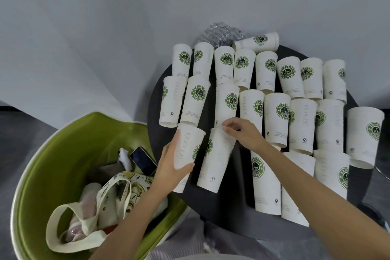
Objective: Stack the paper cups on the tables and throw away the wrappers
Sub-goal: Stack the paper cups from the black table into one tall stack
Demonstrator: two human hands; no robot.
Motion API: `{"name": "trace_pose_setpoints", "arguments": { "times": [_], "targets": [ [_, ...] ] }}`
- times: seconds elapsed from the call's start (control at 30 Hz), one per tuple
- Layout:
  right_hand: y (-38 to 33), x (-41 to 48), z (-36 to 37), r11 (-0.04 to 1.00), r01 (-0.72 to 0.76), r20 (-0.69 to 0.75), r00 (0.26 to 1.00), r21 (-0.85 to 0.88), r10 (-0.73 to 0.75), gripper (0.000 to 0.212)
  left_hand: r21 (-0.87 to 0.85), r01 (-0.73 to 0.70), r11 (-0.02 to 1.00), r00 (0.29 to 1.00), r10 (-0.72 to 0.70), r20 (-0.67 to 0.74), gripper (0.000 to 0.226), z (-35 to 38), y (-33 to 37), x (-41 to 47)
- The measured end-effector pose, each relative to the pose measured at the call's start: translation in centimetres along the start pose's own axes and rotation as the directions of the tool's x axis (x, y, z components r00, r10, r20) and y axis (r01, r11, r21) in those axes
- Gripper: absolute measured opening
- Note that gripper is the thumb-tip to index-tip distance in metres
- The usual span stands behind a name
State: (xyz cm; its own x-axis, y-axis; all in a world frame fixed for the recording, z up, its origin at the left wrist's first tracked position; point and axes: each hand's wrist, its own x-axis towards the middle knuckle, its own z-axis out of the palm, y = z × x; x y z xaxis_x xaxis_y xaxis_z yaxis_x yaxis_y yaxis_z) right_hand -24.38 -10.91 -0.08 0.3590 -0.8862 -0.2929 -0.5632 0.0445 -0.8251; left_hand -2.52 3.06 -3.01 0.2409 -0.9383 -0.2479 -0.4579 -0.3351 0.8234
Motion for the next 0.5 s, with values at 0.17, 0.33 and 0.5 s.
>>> {"name": "trace_pose_setpoints", "arguments": {
  "times": [0.17,0.33,0.5],
  "targets": [
    [0.16,0.02,0.51,1.0,-0.005,0.045,0.999,0.016,0.004,0.006,0.007,-0.047,0.999,0.997,0.046,0.058,0.099,-0.63,0.39,-0.29],
    [0.47,0.07,0.82,1.0,0.006,0.057,0.998,0.003,-0.006,0.016,0.006,-0.024,1.0,0.996,0.024,0.083,0.1,-0.79,0.45,-0.25],
    [0.44,-0.39,0.78,0.999,0.038,0.016,0.999,0.001,-0.038,0.027,-0.007,-0.043,0.999,0.995,0.044,0.086,0.1,-0.97,0.57,-0.39]
  ]
}}
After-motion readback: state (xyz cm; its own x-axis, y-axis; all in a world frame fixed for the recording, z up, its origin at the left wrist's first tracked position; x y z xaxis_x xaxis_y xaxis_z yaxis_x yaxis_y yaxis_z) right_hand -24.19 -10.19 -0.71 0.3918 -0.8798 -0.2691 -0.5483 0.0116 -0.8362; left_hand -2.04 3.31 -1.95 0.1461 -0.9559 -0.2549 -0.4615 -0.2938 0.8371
